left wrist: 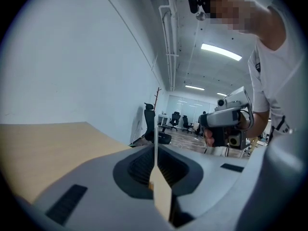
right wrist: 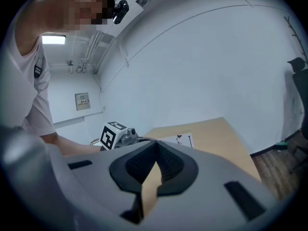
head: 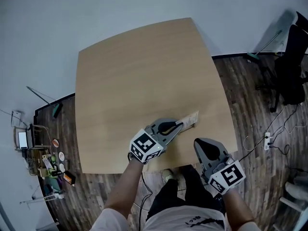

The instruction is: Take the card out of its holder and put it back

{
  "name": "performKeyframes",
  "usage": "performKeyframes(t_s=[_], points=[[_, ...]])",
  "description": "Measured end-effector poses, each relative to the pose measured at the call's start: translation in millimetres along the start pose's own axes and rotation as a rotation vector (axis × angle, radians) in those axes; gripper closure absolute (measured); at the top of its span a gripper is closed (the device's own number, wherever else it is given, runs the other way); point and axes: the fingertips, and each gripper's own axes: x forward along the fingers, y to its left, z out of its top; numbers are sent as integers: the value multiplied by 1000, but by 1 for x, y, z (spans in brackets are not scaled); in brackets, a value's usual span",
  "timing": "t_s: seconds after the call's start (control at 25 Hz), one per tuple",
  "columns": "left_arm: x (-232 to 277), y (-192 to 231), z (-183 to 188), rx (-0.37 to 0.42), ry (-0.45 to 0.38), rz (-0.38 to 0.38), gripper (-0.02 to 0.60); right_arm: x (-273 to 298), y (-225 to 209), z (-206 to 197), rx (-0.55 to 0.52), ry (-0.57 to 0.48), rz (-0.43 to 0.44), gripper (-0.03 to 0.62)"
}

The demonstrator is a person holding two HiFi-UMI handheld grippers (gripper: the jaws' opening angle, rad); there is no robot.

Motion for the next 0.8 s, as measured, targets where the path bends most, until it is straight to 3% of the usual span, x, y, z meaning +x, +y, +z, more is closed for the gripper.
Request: performKeyframes(t_s=[0.48, 0.8], points=[[-27, -42, 77, 20, -43, 50, 557, -14, 10, 52, -68, -32, -42, 580], [-59, -79, 138, 25, -126, 56, 555, -31, 34, 93, -109, -84, -35, 580]])
